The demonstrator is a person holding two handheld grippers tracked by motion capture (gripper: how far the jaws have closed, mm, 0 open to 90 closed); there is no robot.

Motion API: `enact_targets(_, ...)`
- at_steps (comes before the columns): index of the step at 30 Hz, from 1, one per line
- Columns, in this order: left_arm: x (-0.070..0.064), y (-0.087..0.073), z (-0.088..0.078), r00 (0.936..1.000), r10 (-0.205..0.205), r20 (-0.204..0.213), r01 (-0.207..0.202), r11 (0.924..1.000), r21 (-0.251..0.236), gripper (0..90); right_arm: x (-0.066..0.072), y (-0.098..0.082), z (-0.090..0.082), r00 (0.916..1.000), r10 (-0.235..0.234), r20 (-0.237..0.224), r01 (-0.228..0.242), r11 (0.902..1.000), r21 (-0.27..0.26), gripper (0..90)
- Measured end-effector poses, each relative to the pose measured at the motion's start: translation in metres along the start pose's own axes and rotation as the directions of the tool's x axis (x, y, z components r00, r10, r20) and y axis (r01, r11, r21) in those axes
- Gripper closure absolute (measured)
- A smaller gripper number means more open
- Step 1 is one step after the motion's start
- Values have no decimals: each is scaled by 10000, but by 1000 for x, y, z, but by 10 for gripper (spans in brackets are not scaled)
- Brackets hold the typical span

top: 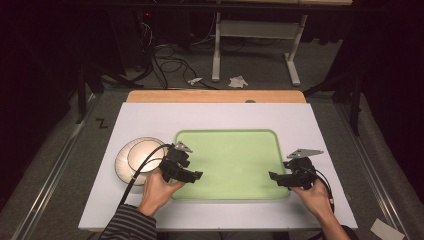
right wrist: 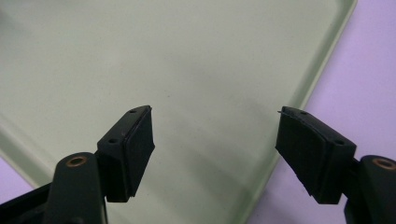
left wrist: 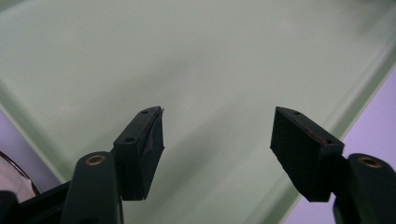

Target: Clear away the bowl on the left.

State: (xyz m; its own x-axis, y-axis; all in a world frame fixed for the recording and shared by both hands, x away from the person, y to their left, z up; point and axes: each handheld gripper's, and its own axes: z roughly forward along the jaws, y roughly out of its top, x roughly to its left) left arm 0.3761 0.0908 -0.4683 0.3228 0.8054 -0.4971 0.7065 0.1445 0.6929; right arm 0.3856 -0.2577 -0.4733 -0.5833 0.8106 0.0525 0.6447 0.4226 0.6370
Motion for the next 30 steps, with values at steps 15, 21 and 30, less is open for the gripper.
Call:
enact_targets(15,3,4,-9,9999,-13,-106,9,9993,-369,332,7,-1,2,9985,-535,152,529,9980,358,293)
enact_targets(21,6,7,-13,9998,-52,-186,40,9980,-629,335,7,0,3,9976,-681,139,676,9970,373,291)
enact_targets(30,8,10,-18,9998,-137,-139,124,9964,-836,346,8,-1,2,9979,-644,121,640,9975,301,290)
